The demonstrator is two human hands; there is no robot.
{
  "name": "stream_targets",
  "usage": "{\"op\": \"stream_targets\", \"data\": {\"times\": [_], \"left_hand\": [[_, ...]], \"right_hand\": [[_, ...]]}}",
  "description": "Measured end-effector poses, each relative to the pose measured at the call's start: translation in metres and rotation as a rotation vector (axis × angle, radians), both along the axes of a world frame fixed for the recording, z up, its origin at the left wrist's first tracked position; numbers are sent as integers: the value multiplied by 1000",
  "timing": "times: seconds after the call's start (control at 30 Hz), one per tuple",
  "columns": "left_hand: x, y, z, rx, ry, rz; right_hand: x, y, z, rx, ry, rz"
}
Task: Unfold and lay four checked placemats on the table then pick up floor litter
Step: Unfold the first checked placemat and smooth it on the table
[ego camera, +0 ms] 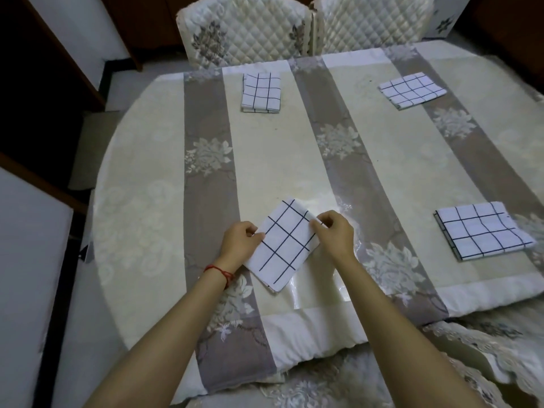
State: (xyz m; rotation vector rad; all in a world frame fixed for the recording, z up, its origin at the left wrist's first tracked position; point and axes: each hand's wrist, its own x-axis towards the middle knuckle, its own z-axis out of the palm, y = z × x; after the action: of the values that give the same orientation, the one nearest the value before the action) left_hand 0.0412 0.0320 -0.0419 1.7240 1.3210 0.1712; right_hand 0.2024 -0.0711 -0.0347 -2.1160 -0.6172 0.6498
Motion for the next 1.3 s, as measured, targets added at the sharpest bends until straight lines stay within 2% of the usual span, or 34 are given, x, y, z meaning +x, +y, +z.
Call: {"op": "stream_targets", "data": {"times": [0.13,0.27,0.37,0.47,0.6,0.77,0.87,0.97,1.1,1.2,1.3], "left_hand": [[-7,-16,13,40,-69,28],[-3,-33,54,333,-206,-41],[3,-43,97,567,-271,-187],[5,-53,141,671,-319,-366],[2,-74,183,523,-479,-360],[-12,-88,198,352,-644,-77],[-22,-94,203,355,-713,53],[-29,-102,208,362,-753,144],[-33,-108,214,350,-765,244],[-34,-114,213,397,-634,358],[-31,-136,212,428,-566,291]], "right_hand": [[-8,-6,40,226,41,43],[-17,-15,86,318,-14,181],[-24,-25,121,344,-76,308],[-31,-41,153,409,-121,379],[-37,-68,192,467,-135,400],[-16,-110,206,248,-62,447],[-4,-131,205,174,-31,447],[-1,-141,206,289,34,379],[-11,-139,218,441,177,276],[-22,-132,220,486,151,198],[-30,-128,220,516,152,210]]}}
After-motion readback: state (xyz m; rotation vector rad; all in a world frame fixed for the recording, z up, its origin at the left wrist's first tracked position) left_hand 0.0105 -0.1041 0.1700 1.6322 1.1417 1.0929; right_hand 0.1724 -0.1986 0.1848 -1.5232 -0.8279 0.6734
